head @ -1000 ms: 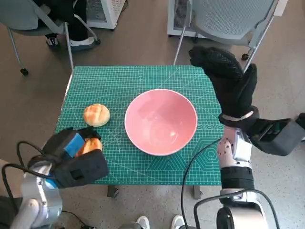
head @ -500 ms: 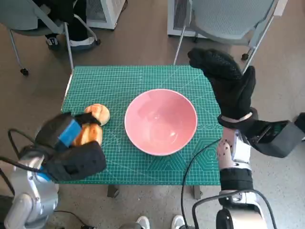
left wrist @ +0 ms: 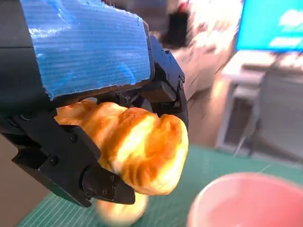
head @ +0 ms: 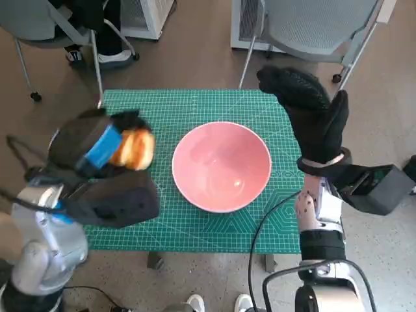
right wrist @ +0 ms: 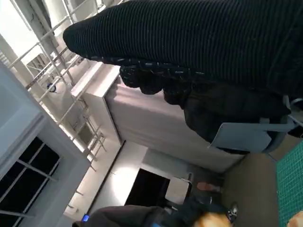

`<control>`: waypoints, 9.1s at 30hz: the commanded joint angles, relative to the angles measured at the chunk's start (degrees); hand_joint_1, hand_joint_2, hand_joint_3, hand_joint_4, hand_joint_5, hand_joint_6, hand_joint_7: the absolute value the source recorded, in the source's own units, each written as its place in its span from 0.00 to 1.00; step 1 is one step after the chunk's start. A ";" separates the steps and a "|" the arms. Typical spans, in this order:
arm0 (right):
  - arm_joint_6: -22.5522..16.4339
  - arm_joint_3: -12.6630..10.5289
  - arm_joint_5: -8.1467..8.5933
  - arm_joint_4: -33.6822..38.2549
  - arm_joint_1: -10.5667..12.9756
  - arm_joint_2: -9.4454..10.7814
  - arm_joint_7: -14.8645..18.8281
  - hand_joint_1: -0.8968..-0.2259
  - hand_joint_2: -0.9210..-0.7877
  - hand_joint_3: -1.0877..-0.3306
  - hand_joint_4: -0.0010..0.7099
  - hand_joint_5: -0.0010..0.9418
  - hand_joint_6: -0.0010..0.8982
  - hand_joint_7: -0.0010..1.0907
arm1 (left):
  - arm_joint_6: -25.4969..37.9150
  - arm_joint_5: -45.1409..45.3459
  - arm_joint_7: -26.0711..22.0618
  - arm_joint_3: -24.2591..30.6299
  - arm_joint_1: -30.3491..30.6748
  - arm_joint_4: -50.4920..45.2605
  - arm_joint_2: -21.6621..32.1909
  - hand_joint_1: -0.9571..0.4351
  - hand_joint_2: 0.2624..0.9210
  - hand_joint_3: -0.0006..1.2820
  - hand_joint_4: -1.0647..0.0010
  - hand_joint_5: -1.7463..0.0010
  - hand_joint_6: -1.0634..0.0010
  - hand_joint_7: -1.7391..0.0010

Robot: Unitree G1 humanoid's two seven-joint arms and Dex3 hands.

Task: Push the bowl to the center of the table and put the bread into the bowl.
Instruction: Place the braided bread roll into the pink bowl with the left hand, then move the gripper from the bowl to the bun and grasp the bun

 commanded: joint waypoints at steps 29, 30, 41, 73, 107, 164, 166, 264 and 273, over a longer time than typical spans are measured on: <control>-1.12 0.11 -1.36 -1.47 3.46 -0.50 -3.22 0.30 0.00 0.27 0.16 0.01 0.02 0.36 | -15.11 -4.84 2.45 -12.63 -25.04 40.93 -18.13 0.69 0.52 0.57 0.49 0.16 0.48 0.22; -1.16 0.10 -1.39 -1.44 3.46 -0.51 -3.29 0.30 0.00 0.27 0.16 0.01 0.02 0.36 | -15.35 -4.89 2.54 -12.81 -25.31 41.65 -18.45 0.69 0.56 0.56 0.52 0.15 0.51 0.20; -1.17 0.11 -1.61 -1.74 3.60 -0.60 -4.09 0.30 0.00 0.28 0.16 0.01 0.02 0.37 | -17.90 -5.65 4.76 -14.61 -27.76 49.85 -21.24 0.94 0.56 0.59 0.51 0.12 0.53 0.56; -0.98 -0.54 -1.27 -1.84 3.20 -1.00 -4.04 0.29 0.00 0.29 0.17 0.01 0.03 0.37 | -13.57 -12.09 -3.95 -13.52 -25.84 46.84 -17.63 0.54 0.71 0.06 1.00 1.00 0.78 0.97; -0.74 -0.23 -0.95 -2.16 2.67 -0.95 -3.52 0.30 0.00 0.28 0.17 0.00 0.04 0.36 | -2.56 -12.92 -9.33 2.62 -13.13 11.80 1.94 0.50 0.75 0.03 1.00 1.00 0.79 0.99; -0.68 -0.67 0.38 0.34 1.46 -1.09 -0.87 0.32 0.00 0.27 0.16 0.00 0.04 0.37 | -9.86 -4.16 -2.88 -12.83 -22.67 60.08 0.76 0.35 0.59 0.00 1.00 1.00 1.00 1.00; -0.66 -0.72 0.36 0.38 1.47 -1.21 -0.96 0.32 0.00 0.27 0.16 0.00 0.04 0.37 | -10.44 -4.12 -2.25 -13.35 -23.28 62.10 0.55 0.35 0.58 0.00 1.00 1.00 1.00 1.00; 0.16 -0.38 -0.86 -5.26 4.16 -3.88 -3.85 0.28 0.00 0.29 0.18 0.01 0.11 0.36 | -14.51 -7.29 14.53 -21.43 -31.80 103.84 -15.08 0.43 0.93 0.02 0.53 0.54 0.23 0.42; 0.41 -0.20 -0.77 -4.74 3.55 -3.65 -3.80 0.27 0.00 0.29 0.19 0.01 0.11 0.35 | -15.38 -6.74 19.04 -22.14 -30.96 103.50 -14.22 0.92 0.62 0.40 0.36 0.26 0.65 0.63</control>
